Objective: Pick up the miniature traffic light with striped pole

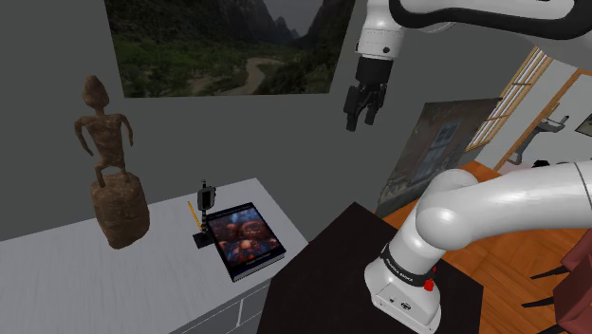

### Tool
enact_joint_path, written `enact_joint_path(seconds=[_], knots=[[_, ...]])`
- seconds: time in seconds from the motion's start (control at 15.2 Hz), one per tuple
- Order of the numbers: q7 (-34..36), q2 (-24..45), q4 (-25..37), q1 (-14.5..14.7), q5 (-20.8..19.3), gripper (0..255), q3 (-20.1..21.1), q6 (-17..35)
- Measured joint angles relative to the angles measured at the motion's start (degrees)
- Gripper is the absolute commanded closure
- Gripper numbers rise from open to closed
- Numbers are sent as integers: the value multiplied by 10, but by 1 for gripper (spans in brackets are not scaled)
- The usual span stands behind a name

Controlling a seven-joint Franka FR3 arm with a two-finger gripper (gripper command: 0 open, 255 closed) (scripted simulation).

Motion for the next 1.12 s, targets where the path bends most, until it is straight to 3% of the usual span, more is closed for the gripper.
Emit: enact_joint_path(seconds=[0.4,1.12], knots=[[46,50,-17,5,24,0,32,69],[173,258,16,14,55,0,114,251]])
